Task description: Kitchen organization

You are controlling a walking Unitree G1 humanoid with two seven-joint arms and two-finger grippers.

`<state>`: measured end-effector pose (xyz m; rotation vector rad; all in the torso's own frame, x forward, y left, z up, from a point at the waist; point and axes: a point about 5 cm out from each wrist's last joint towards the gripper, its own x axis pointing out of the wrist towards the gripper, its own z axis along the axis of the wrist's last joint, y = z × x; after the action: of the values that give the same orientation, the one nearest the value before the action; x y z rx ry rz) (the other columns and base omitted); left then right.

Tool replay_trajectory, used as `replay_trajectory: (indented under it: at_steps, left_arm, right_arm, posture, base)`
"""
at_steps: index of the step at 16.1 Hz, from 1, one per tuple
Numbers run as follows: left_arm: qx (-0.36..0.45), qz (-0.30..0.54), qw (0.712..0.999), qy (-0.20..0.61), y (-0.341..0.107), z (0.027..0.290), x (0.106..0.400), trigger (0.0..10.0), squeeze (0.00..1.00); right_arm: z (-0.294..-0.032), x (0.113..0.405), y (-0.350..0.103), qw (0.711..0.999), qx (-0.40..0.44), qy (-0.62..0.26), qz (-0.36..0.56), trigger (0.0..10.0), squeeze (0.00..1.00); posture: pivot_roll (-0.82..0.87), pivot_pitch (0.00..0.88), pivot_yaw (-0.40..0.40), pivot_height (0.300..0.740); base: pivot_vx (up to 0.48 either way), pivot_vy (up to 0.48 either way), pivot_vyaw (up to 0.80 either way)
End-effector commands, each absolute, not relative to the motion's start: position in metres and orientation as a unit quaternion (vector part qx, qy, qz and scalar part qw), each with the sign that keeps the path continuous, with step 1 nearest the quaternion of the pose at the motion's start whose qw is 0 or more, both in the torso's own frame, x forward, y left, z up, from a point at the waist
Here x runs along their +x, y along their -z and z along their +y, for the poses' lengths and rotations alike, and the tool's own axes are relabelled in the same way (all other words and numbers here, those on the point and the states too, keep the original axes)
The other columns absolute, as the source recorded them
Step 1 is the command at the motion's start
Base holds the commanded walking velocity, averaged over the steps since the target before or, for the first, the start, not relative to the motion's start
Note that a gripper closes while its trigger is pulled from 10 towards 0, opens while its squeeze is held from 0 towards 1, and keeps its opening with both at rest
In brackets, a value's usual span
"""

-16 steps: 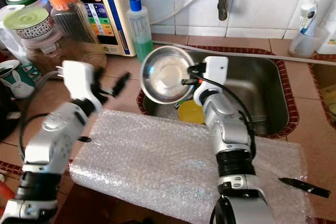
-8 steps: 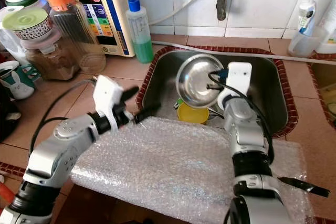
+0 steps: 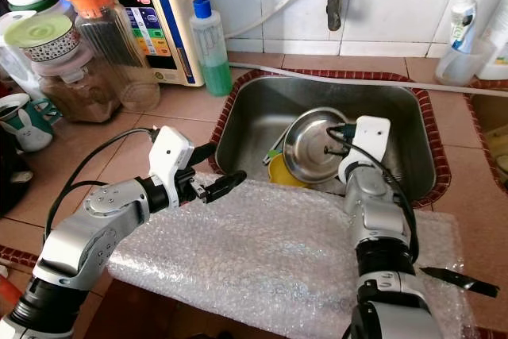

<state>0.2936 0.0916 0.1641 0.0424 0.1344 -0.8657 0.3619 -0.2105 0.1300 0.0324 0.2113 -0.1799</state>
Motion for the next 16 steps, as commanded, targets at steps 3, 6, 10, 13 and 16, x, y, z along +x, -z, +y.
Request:
replay_trajectory:
  at_steps: [3, 6, 10, 13, 16]
  left_arm:
    - [0.035, 0.066, 0.903, 0.423, -0.166, 0.093, 0.292, 10.0, 1.00]
    - [0.044, 0.067, 0.900, 0.427, -0.167, 0.092, 0.291, 10.0, 1.00]
    - [0.045, 0.065, 0.900, 0.428, -0.168, 0.092, 0.290, 10.0, 1.00]
    - [0.043, 0.061, 0.905, 0.419, -0.170, 0.095, 0.292, 10.0, 1.00]
    - [0.041, 0.060, 0.906, 0.417, -0.171, 0.095, 0.292, 10.0, 1.00]
  right_arm:
    - [-0.213, 0.361, -0.124, 0.986, 0.052, 0.110, 0.119, 10.0, 1.00]
    - [-0.212, 0.361, -0.123, 0.985, 0.054, 0.108, 0.121, 10.0, 1.00]
    - [-0.214, 0.365, -0.127, 0.985, 0.068, 0.105, 0.116, 10.0, 1.00]
    - [-0.204, 0.367, -0.136, 0.992, 0.045, 0.080, 0.090, 10.0, 1.00]
    - [-0.194, 0.369, -0.145, 0.996, 0.025, 0.063, 0.066, 10.0, 1.00]
  posture:
    - [-0.21, 0.107, 0.163, 0.740]
    - [-0.21, 0.105, 0.163, 0.740]
    - [-0.20, 0.107, 0.166, 0.740]
    - [-0.20, 0.106, 0.166, 0.740]
    - [-0.20, 0.108, 0.169, 0.740]
  base:
    - [0.000, 0.000, 0.00]
    - [0.000, 0.000, 0.00]
    - [0.000, 0.000, 0.00]
    - [0.000, 0.000, 0.00]
    - [0.000, 0.000, 0.00]
